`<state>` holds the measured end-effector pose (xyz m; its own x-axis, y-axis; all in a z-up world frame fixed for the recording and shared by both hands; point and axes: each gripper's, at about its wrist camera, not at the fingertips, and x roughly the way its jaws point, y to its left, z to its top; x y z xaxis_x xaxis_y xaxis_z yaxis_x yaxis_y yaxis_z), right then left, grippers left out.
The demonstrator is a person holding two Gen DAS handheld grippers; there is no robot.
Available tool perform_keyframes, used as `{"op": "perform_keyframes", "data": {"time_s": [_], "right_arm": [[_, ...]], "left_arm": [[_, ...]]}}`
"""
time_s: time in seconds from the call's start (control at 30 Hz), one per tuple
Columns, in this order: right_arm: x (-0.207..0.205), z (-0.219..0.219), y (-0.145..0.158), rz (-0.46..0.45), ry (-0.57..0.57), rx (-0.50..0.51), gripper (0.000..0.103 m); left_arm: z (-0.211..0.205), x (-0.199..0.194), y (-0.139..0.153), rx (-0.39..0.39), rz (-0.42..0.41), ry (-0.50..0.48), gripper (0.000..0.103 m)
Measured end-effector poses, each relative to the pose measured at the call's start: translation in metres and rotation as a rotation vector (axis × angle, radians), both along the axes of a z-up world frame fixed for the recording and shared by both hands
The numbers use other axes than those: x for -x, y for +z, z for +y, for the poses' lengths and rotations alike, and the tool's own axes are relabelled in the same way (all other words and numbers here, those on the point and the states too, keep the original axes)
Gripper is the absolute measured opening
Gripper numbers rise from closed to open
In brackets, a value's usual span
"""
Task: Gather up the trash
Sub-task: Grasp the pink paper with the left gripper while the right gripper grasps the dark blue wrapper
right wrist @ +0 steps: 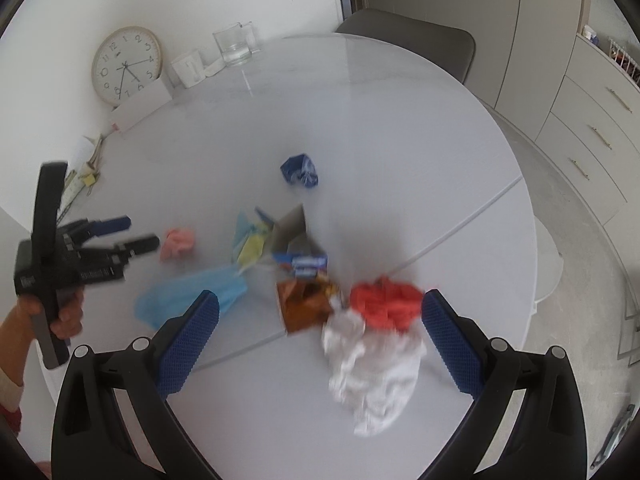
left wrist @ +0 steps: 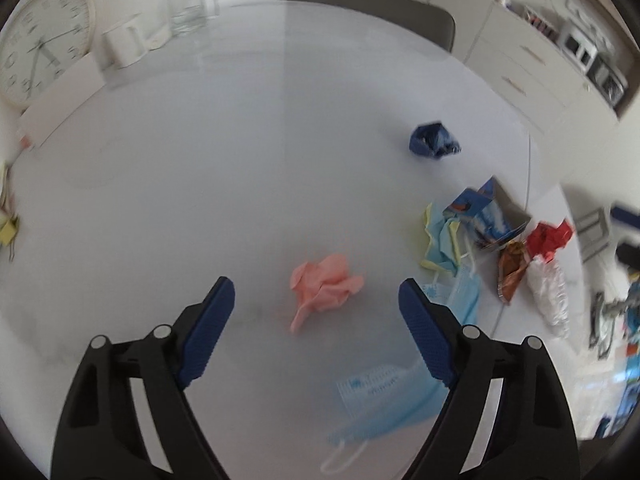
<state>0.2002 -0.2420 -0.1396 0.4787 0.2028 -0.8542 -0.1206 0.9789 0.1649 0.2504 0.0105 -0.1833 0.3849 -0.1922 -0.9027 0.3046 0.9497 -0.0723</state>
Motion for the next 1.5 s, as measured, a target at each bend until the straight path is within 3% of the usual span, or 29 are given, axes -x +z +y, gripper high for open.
{"op": "perform_keyframes", "data": {"time_s": [0.3, 0.47, 0.67, 0.77, 0.83, 0.9, 1.17, 1.5], "right_arm": [[-0.062, 0.009, -0.013, 0.015, 0.068, -0.016, 0.100], [-0.120, 0.030, -0.032, 0.074, 0.128, 0.018, 0.100], [-0.177, 0.059, -0.074, 0.205, 0.215, 0.109, 0.079], [-0.188, 0.068, -0.090, 0.251, 0.247, 0.124, 0.060], [-0.191, 0.072, -0.096, 0.265, 0.255, 0.143, 0.036], [-0.192, 0.072, -0.094, 0.258, 0.250, 0.140, 0.025], [-0.181, 0.065, -0.066, 0.187, 0.216, 0.080, 0.025], [-0.081, 0.022, 0.010, 0.037, 0.168, -0.037, 0.025]], "left_arm": [[-0.021, -0.014, -0.033, -0.080, 0.044, -0.048, 0.049], [-0.022, -0.020, -0.035, -0.096, 0.023, -0.052, 0.045], [-0.013, -0.028, -0.038, -0.059, 0.023, -0.028, 0.043], [-0.008, -0.032, -0.038, -0.039, 0.022, -0.013, 0.042], [-0.002, -0.033, -0.037, -0.034, 0.016, -0.002, 0.042], [0.004, -0.035, -0.036, -0.023, 0.005, 0.007, 0.042], [0.019, -0.032, -0.014, 0.007, -0.045, 0.034, 0.042], [-0.007, 0.018, 0.058, 0.076, -0.134, -0.004, 0.042]]}}
